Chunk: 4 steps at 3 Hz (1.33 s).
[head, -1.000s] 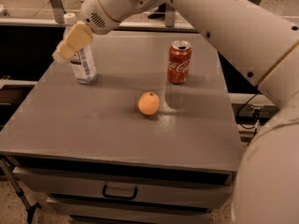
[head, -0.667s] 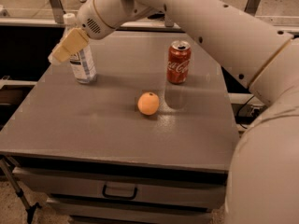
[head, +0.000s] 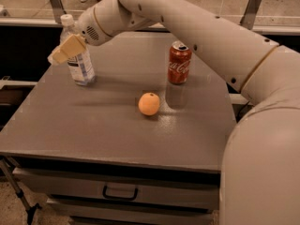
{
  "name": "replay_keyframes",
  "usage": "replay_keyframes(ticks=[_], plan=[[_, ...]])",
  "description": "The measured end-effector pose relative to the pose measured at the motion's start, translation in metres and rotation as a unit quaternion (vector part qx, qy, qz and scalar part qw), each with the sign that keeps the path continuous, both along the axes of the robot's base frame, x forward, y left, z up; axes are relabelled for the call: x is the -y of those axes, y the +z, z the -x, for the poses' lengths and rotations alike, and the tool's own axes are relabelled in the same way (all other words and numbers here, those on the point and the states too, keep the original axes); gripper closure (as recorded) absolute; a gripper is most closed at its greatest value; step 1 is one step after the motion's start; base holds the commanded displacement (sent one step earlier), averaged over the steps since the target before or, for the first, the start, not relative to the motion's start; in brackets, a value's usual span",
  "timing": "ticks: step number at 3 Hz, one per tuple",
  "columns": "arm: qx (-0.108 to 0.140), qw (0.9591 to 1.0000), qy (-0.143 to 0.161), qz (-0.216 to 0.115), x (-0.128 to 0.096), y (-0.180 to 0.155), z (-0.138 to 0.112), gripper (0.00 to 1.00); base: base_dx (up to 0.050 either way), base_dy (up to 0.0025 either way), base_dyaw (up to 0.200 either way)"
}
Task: Pick blue plastic bottle
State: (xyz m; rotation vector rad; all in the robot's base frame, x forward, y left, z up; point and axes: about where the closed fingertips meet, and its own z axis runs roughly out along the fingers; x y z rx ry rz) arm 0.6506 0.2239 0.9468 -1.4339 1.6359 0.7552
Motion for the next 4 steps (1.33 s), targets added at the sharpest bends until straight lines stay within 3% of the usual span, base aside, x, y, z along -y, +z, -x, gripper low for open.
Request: replay_keyframes(ticks=[3,4], plan=[[-0.003,0.9998,0.009,-0.016,0.001,-0.004,0.0,0.87,0.0,0.0,0.0],[-0.006,0.9991,-0.006,-0.042,0.014,0.02,-0.005,1.0,0.0,0.0,0.0]])
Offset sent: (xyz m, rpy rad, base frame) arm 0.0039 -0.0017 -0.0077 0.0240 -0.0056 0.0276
